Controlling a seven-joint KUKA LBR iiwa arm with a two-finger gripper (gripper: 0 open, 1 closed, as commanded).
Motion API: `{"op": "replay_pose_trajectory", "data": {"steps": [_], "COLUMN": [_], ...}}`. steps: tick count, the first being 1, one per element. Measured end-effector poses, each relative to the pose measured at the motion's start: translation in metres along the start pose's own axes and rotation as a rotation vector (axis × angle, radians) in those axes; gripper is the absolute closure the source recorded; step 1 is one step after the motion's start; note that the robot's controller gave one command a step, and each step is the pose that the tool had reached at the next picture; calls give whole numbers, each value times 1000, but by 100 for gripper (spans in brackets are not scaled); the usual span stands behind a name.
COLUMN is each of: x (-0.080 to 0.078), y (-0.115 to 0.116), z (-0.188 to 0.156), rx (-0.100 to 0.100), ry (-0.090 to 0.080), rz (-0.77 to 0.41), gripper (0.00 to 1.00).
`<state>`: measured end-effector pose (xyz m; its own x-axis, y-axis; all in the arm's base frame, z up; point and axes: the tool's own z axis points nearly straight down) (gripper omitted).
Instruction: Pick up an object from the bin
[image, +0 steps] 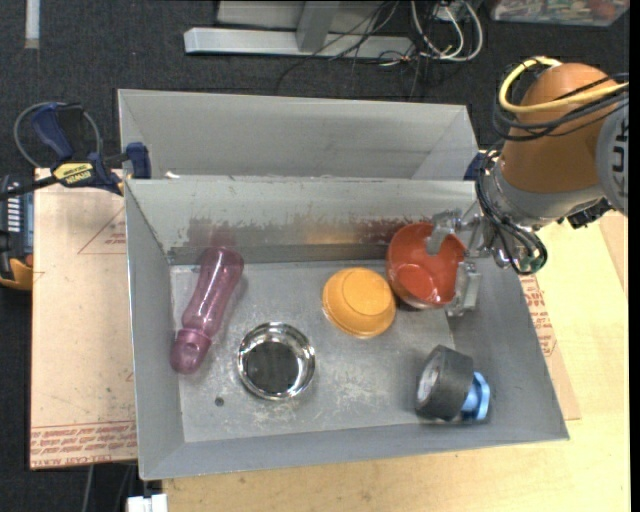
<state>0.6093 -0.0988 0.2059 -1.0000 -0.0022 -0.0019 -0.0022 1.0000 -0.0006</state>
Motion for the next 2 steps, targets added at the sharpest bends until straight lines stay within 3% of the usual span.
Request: {"op": "replay_pose_trajectory", "data": {"steps": [1, 2], "x": [0, -15], "y": [0, 23], "z": [0, 54], "rx": [0, -2], "ry": [0, -1], "rz": [0, -154], "gripper": [0, 0]}}
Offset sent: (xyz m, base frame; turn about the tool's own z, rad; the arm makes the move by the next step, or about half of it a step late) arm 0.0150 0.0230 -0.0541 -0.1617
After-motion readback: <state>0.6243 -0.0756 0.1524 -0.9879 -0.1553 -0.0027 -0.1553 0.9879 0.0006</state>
